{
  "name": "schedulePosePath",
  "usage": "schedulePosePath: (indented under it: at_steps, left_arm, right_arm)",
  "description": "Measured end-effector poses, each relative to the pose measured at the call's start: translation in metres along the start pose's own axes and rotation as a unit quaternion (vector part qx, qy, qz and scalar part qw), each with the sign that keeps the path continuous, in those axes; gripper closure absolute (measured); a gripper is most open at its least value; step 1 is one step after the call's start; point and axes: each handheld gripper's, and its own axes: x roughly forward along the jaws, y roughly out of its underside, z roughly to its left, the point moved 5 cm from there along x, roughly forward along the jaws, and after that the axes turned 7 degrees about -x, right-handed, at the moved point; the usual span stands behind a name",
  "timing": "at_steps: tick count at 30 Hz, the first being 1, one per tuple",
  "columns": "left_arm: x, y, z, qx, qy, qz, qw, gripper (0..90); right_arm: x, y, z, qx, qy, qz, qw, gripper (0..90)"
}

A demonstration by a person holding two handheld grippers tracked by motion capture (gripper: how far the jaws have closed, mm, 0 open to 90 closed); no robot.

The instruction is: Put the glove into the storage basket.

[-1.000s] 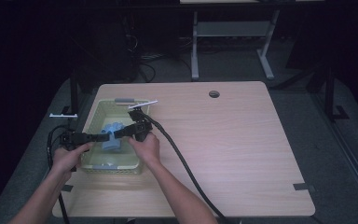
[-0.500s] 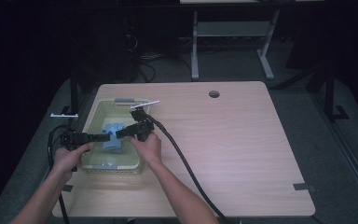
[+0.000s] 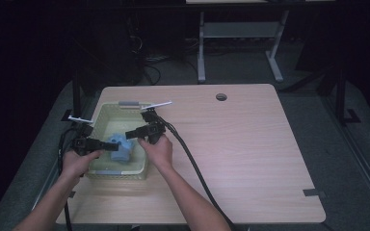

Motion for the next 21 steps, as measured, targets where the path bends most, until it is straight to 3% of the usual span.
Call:
schedulePosePath:
  at_steps: [4,8,12,17,21]
  left_arm:
    - [0.005,-0.001,0.001,0.001,-0.035,0.023,0.9991,84.0]
    - [0.011,-0.003,0.006,0.005,-0.07,0.048,0.9964,83.3]
    - [0.014,-0.004,0.011,-0.003,-0.08,0.072,0.9942,79.1]
    - [0.014,-0.005,0.014,-0.022,-0.099,0.072,0.9923,63.1]
    - [0.011,-0.007,0.016,-0.033,-0.105,0.062,0.992,56.4]
  right_arm:
    - [-0.006,-0.001,0.001,-0.003,0.0,-0.006,1.0,66.7]
    - [-0.013,-0.001,0.001,-0.004,-0.001,-0.013,0.9999,66.5]
    - [-0.021,-0.001,0.002,-0.004,-0.005,-0.019,0.9998,66.2]
    - [-0.031,-0.003,0.004,-0.009,-0.012,-0.03,0.9994,66.1]
    - [-0.035,-0.004,0.006,-0.012,-0.012,-0.036,0.9992,66.0]
